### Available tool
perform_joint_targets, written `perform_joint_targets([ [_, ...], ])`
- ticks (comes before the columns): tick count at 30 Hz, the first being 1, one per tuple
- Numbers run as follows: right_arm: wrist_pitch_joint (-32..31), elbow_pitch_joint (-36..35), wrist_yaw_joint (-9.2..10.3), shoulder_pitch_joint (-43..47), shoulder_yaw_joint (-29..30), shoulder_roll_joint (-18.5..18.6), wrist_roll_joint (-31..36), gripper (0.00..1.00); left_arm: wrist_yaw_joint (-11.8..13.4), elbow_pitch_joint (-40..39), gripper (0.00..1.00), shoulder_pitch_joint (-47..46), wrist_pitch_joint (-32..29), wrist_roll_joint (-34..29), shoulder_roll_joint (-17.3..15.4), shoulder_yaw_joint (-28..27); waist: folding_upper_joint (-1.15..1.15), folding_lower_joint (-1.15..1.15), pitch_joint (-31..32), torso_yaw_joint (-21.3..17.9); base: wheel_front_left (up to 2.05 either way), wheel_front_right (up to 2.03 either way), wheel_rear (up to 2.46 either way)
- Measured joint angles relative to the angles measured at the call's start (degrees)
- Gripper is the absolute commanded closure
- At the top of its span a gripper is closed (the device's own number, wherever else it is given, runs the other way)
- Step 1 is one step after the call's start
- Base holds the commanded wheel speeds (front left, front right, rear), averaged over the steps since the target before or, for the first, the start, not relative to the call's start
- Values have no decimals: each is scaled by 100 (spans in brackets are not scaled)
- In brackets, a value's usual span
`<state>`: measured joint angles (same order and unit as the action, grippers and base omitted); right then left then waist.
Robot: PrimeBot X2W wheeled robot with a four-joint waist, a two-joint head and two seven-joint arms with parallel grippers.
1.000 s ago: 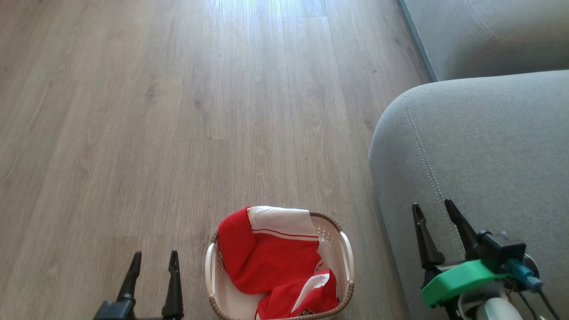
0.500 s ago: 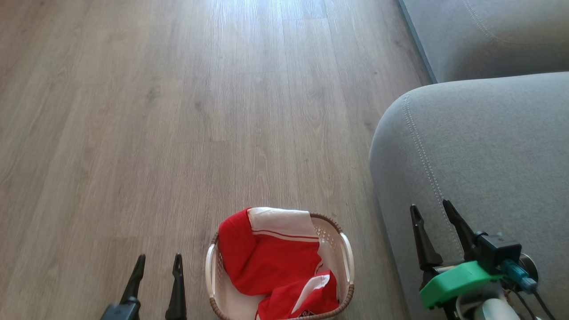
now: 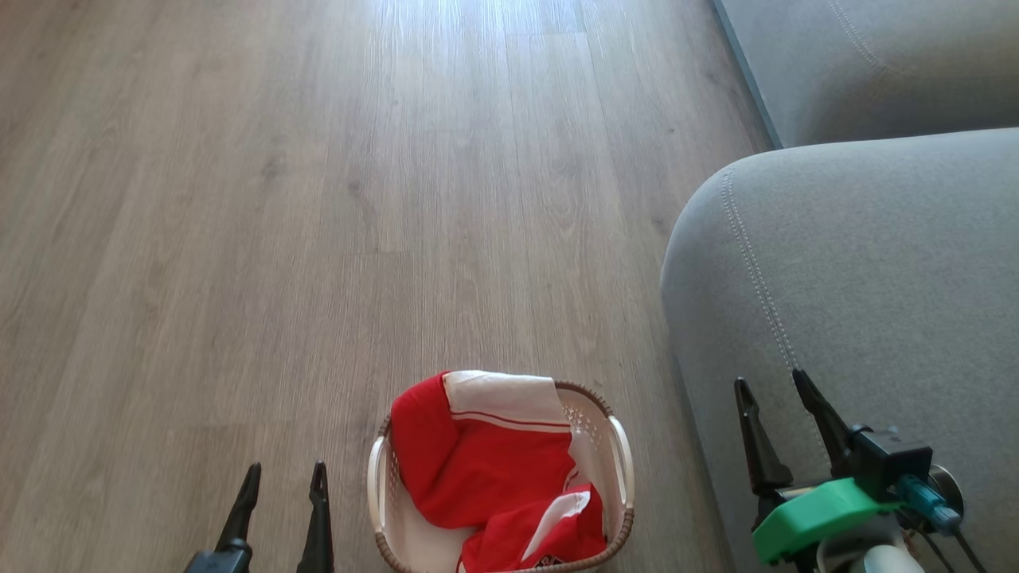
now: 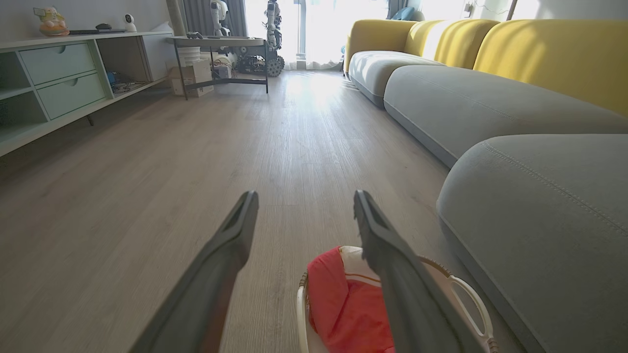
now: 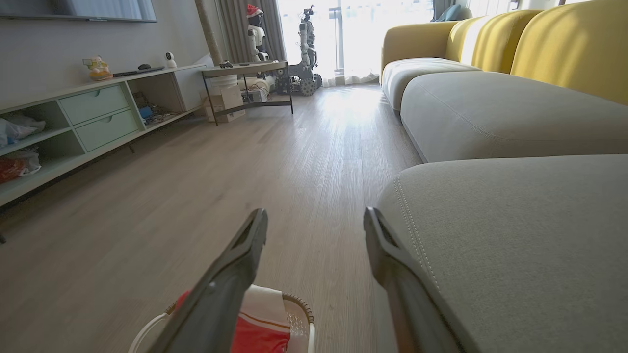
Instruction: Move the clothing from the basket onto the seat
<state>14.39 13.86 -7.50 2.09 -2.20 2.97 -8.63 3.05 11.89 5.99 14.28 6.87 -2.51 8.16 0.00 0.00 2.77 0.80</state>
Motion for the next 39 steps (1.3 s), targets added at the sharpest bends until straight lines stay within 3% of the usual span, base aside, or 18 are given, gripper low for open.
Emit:
perform_joint_targets([
  [22,0,-315,0,-110,108,-4,59,0,40,-21,0,-148,0,-21,-5,165,0,0,-595,-41,0,0,0],
  [30,3,-840,-1,-814,612,-7,257,0,-153,311,0,-1144,1,-235,-3,492,0,0,-1410,-75,0,0,0],
  [39,8,-1471,-1,-1579,962,-5,354,0,-533,1686,0,-2569,1,-398,11,1105,0,0,-2542,-164,0,0,0],
])
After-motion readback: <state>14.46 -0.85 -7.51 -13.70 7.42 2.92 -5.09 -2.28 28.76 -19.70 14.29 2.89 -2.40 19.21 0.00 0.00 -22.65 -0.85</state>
